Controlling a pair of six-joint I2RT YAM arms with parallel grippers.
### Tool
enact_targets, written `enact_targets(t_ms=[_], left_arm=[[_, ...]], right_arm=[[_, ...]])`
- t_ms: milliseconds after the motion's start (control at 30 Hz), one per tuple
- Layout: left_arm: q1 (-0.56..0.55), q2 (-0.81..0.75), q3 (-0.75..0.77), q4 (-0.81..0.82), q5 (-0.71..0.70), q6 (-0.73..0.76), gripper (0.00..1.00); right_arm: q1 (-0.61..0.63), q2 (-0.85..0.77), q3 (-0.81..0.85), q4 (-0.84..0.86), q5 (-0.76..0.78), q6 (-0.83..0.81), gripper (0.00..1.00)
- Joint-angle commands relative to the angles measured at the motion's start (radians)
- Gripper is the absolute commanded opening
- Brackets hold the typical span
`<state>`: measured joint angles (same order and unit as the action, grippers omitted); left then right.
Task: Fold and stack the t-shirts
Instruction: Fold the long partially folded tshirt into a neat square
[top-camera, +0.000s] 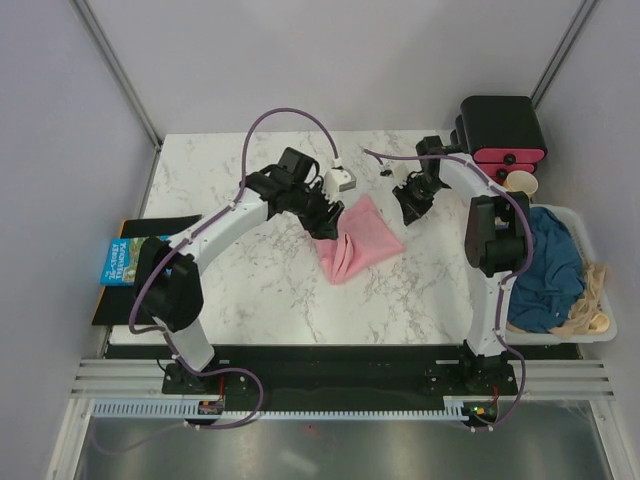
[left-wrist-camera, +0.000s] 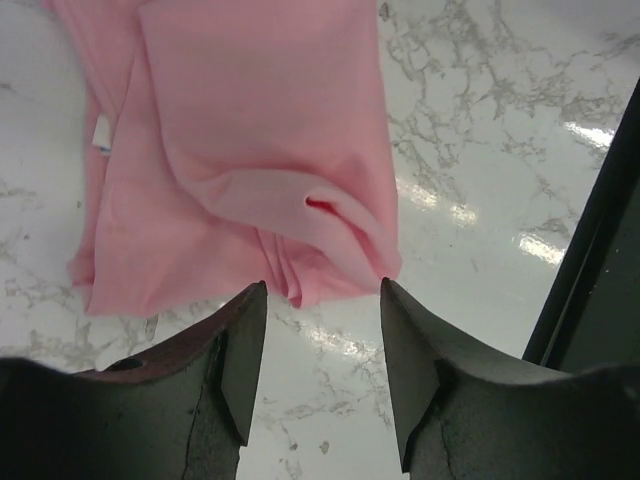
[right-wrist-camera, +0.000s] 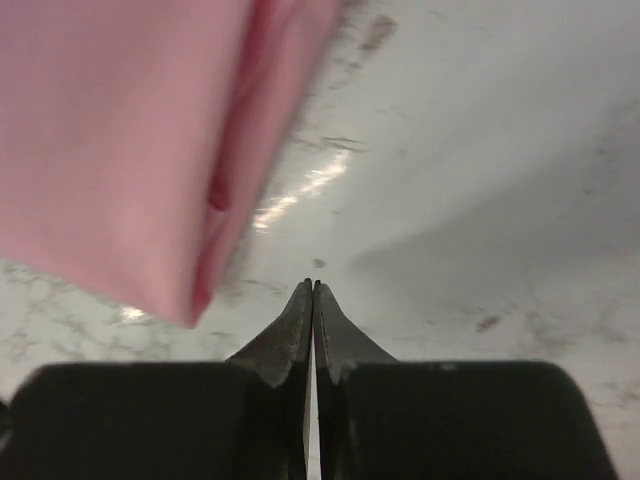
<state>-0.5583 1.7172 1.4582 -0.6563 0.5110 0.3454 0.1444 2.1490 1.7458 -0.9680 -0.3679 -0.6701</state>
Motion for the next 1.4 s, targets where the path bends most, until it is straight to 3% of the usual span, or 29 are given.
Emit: enact_targets(t_ms=[0,67,200,267,567,1167,1367], left_arm=[[-0.032,0.079,0.099,-0.025,0.037,-0.036,0.57],[-0.041,0.100,0.126,-0.029,0.009,-0.029,0.58],[-0.045,0.140,0.142,-0.031,-0.025,-0.039,0.61],[-0.046,0.150,0.137,-0.029,-0.035,-0.037,0.61],[-0.052,0.196,0.178,-0.026,-0.117,-0.036,0.61],[-0.080,0.196,0.175,-0.034,-0.080,-0.046,0.61],[-0.081,0.240,0.194,-0.031,-0.111,-0.051,0.54]], right_arm=[[0.024,0.000,0.109,-0.215,-0.327,-0.077,0.05],[0.020,0.002,0.123,-0.224,-0.345,-0.080,0.10],[0.003,0.008,0.129,-0.227,-0.382,-0.085,0.40],[-0.005,0.014,0.133,-0.228,-0.394,-0.082,0.46],[-0.037,-0.003,0.116,-0.225,-0.430,-0.085,0.45],[-0.039,-0.017,0.104,-0.192,-0.414,-0.057,0.45],[-0.037,-0.023,0.104,-0.172,-0.421,-0.037,0.45]])
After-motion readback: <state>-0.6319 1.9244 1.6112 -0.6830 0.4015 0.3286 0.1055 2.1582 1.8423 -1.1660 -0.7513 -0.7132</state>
